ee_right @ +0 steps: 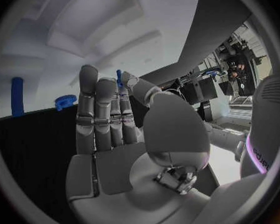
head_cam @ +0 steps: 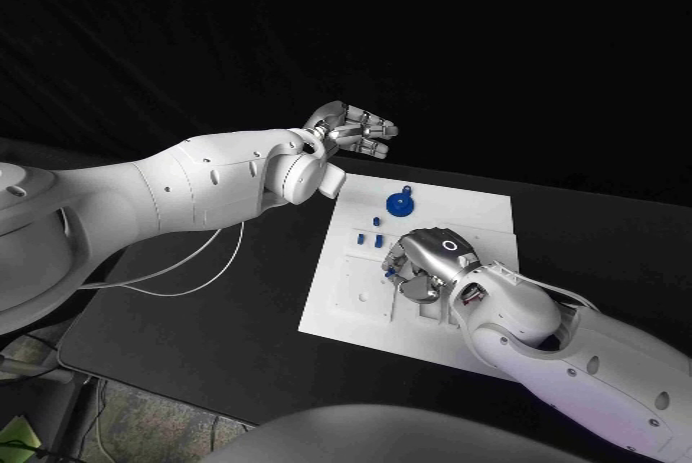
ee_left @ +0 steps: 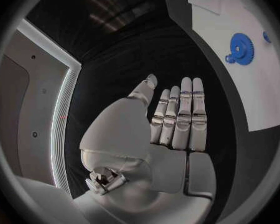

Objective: Assemble the parts on the task board

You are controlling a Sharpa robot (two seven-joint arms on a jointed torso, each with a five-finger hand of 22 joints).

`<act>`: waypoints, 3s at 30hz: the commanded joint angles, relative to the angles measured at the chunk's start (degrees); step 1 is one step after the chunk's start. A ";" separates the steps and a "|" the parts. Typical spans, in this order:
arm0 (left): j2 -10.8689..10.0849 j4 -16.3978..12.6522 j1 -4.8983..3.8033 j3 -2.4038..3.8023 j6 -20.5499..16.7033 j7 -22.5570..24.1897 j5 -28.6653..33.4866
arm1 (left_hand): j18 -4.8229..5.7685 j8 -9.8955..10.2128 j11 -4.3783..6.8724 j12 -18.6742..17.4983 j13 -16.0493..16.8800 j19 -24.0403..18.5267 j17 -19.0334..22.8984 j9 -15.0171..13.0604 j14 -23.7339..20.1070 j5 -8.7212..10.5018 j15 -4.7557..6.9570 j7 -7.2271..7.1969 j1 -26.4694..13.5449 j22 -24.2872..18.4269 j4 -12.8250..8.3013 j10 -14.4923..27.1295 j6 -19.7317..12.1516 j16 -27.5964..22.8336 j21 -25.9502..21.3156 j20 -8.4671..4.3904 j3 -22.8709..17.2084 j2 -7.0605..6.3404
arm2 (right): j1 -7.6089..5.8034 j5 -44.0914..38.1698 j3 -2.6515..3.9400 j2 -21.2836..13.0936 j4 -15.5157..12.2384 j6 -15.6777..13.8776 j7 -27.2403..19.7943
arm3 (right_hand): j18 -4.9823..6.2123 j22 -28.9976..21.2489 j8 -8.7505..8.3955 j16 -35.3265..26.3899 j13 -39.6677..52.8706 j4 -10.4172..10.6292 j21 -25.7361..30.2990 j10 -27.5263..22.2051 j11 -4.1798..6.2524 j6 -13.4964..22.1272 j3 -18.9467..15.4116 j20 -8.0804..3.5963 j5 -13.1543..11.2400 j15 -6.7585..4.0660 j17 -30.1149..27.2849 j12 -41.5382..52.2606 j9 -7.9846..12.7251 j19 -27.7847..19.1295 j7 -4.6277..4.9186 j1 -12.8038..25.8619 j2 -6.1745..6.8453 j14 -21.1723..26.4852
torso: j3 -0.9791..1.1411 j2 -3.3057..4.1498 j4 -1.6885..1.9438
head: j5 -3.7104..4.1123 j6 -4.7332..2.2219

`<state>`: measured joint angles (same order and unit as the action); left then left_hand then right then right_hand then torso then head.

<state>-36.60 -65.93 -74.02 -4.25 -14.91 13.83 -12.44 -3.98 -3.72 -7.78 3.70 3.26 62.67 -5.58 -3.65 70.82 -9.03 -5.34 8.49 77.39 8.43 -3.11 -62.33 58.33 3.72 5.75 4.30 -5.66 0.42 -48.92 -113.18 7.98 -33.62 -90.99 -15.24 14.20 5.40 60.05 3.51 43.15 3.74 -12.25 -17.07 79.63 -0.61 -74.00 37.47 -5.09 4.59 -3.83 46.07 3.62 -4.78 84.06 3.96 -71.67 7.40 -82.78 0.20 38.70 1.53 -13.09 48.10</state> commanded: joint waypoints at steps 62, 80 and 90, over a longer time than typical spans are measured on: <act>0.19 -0.11 -0.05 0.03 0.75 0.10 -0.21 | 0.61 0.07 0.06 -0.05 0.08 -0.09 -0.08 -0.03 -0.30 0.36 -0.25 -0.13 0.11 -0.26 0.22 0.38 -0.07 -0.13 0.31 0.31 0.18 0.47 | -0.32 -0.54 -1.50 1.89 1.55 3.97 0.79 | 0.85 0.40 0.16 0.24 0.09 -0.33 0.36 0.15 0.08 -0.34 -0.40 -0.37 0.20 -0.31 -0.18 0.23 -0.05 1.71 0.01 0.18 -0.79 0.12 | -0.04 0.01 -0.04 | -0.12 0.35; 0.19 -0.16 -0.06 0.03 0.82 0.03 -0.22 | 0.61 0.07 0.06 -0.05 0.08 -0.09 -0.08 -0.03 -0.30 0.36 -0.25 -0.13 0.11 -0.26 0.22 0.38 -0.07 -0.13 0.31 0.31 0.18 0.47 | -0.57 -0.40 -2.04 2.72 2.48 6.52 1.30 | 0.77 0.45 0.13 0.11 0.04 -0.26 0.82 -0.58 -0.11 0.34 -1.23 -0.22 0.56 -0.14 -0.26 0.16 0.06 1.39 0.24 0.41 -0.88 0.59 | 0.02 0.00 -0.07 | -0.25 0.76; 0.06 -0.15 -0.06 0.03 0.92 -0.09 -0.22 | 0.61 0.07 0.06 -0.05 0.08 -0.09 -0.08 -0.03 -0.30 0.36 -0.25 -0.13 0.11 -0.26 0.22 0.38 -0.07 -0.13 0.31 0.31 0.18 0.47 | -0.57 1.05 -2.47 2.43 2.42 5.15 1.13 | 1.57 0.26 0.05 0.13 -0.26 0.75 1.71 -7.58 -2.30 5.31 -5.88 0.94 5.63 1.27 -0.55 -0.07 0.94 1.02 1.34 2.07 0.98 1.15 | 0.13 0.03 -0.07 | -0.25 0.70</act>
<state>-36.59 -65.97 -74.03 -4.26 -14.72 13.49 -12.54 -3.98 -3.72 -7.78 3.70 3.26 62.67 -5.58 -3.65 70.82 -9.03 -5.34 8.49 77.39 8.24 -3.12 -62.34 58.33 3.72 5.75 4.30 -5.67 0.42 -49.81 -112.85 5.79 -31.06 -88.70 -11.37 15.28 6.24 60.49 3.82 43.14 3.62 -11.44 -15.70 72.64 -2.67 -69.12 31.90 -4.40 10.33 -2.93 45.58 3.91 -3.93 83.96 5.28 -69.61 7.60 -81.64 0.27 38.72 1.49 -13.36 48.86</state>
